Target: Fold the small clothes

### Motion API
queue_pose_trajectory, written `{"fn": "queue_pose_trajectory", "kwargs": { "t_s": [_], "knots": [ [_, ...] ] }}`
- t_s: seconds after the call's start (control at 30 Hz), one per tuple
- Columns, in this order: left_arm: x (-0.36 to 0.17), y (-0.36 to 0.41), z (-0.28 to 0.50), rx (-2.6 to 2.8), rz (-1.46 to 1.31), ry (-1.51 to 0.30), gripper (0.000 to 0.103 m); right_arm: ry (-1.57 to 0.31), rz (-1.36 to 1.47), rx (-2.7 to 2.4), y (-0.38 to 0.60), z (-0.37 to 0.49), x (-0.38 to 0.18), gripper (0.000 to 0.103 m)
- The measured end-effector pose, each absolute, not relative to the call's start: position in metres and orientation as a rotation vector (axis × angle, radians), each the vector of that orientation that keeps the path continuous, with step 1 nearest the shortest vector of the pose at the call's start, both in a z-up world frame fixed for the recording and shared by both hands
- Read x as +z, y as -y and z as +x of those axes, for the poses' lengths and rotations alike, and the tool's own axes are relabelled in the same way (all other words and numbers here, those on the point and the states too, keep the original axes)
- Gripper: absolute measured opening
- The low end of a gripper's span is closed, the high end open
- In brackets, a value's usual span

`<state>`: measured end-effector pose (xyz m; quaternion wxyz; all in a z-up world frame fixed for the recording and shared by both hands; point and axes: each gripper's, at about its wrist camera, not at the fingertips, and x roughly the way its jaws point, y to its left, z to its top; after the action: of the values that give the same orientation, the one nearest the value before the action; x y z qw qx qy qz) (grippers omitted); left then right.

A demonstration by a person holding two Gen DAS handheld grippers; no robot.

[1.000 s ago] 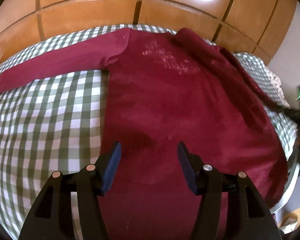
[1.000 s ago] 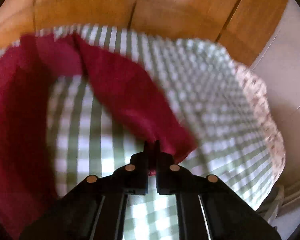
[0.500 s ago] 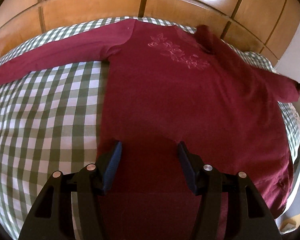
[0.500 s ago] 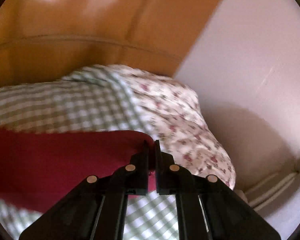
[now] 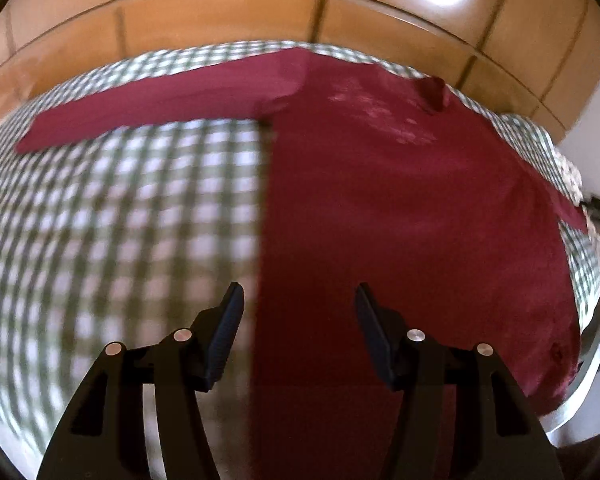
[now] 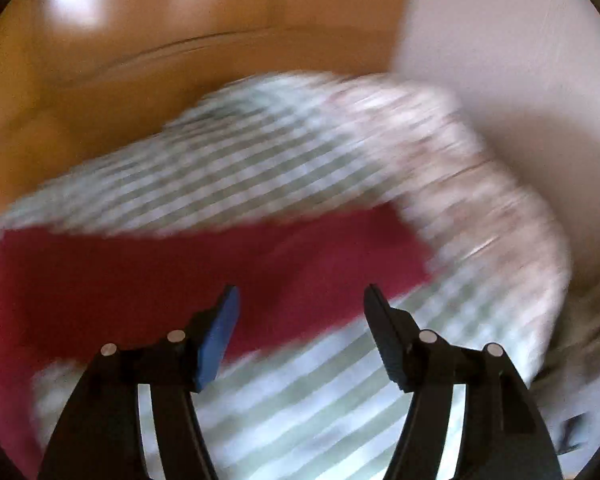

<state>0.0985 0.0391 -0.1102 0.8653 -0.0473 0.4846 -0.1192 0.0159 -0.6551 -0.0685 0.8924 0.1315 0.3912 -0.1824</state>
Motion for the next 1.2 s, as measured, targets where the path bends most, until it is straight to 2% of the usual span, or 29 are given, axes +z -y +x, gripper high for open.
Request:
{"fn": "queue_pose_trajectory", "kwargs": {
  "t_s": [0.23, 0.47, 0.5, 0.53, 0.57, 0.6, 0.77, 0.83, 0.9, 1.03, 1.2],
  "knots": [
    [-0.116, -0.098, 0.058, -0.264, -0.274, -1.062, 0.057, -0.997, 0.431, 0.249, 0.525, -0.07, -0.105, 0.061],
    [-0.13, -0.095, 0.031, -0.434, -0.371, -1.09, 0.057, -1.13, 0.324, 0.337, 0.461, -0.137, -0.131, 0.051],
    [-0.133, -0.093, 0.031, -0.439, -0.375, -1.087, 0.051, -1.135, 0.325, 0.338, 0.459, -0.14, -0.131, 0.038],
    [-0.134, -0.091, 0.032, -0.452, -0.373, -1.09, 0.024, -1.142, 0.32, 0.329, 0.457, -0.14, -0.13, 0.015],
    [-0.134, -0.088, 0.032, -0.452, -0.361, -1.091, 0.012, -1.139, 0.295, 0.304, 0.455, -0.14, -0.124, 0.008],
    [-0.131, -0.086, 0.032, -0.447, -0.345, -1.081, 0.004, -1.132, 0.279, 0.292, 0.458, -0.136, -0.119, 0.008],
    [-0.078, -0.094, 0.028, -0.507, -0.361, -0.939, 0.003, -0.813, 0.195, 0.312, 0.453, -0.162, -0.009, 0.008],
    [-0.076, -0.091, 0.024, -0.486, -0.298, -0.942, 0.003, -0.76, 0.109, 0.304, 0.443, -0.171, 0.007, 0.008],
    [-0.094, -0.084, 0.022, -0.461, -0.252, -1.004, 0.003, -0.851, 0.061, 0.277, 0.437, -0.166, -0.015, 0.007],
    [-0.127, -0.08, 0.016, -0.426, -0.202, -1.101, 0.003, -1.111, 0.021, 0.183, 0.44, -0.156, -0.101, 0.007],
    [-0.124, -0.076, 0.008, -0.412, -0.13, -1.087, 0.003, -1.151, 0.057, 0.181, 0.456, -0.161, -0.123, 0.007]
  ]
}}
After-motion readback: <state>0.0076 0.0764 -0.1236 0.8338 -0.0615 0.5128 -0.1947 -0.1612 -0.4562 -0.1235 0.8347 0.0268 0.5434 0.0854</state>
